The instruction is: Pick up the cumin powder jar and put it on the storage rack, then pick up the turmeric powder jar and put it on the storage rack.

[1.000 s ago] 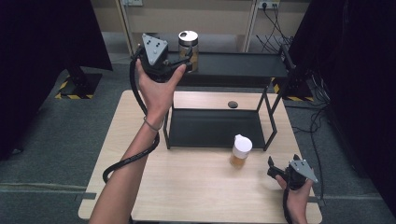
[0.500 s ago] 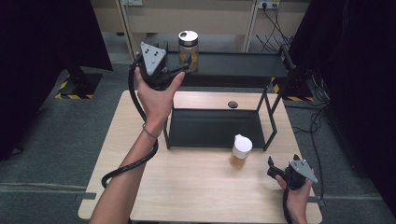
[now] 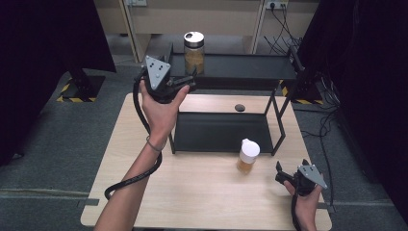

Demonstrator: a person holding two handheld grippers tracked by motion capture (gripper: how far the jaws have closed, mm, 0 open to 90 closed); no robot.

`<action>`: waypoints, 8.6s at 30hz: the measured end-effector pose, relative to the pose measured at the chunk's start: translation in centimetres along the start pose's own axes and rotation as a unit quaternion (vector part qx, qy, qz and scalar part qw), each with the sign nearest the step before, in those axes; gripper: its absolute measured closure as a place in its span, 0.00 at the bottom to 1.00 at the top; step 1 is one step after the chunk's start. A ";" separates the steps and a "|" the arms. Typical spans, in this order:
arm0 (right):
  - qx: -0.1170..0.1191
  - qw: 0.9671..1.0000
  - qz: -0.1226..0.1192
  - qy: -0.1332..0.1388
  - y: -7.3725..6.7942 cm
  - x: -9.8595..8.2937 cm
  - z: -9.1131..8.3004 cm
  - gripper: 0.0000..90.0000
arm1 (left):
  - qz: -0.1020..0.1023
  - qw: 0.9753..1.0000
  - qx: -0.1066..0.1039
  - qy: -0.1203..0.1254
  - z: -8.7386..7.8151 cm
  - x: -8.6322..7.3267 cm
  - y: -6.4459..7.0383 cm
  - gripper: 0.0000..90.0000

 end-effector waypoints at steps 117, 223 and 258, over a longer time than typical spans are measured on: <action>0.000 1.000 -0.010 0.001 -0.1 0.0 0.0 0.02 | -0.029 0.994 -0.061 -0.092 -12.6 -23.2 3.3 0.03; 0.018 0.999 0.037 0.021 0.9 -0.7 -0.4 0.03 | -0.016 0.989 -0.061 -0.131 -11.8 -23.4 3.8 0.02; 0.188 0.978 0.003 0.093 -5.4 3.2 0.7 0.03 | -0.019 0.989 -0.063 -0.133 -11.8 -23.3 3.7 0.02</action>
Point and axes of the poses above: each handheld gripper's, and its own axes: z roughly forward along the jaws, x roughly out of its top, y roughly to its right, the point moved 3 cm from there along z, roughly forward along the jaws, and after that the axes turned 4 degrees about z, right-handed, at the moved point
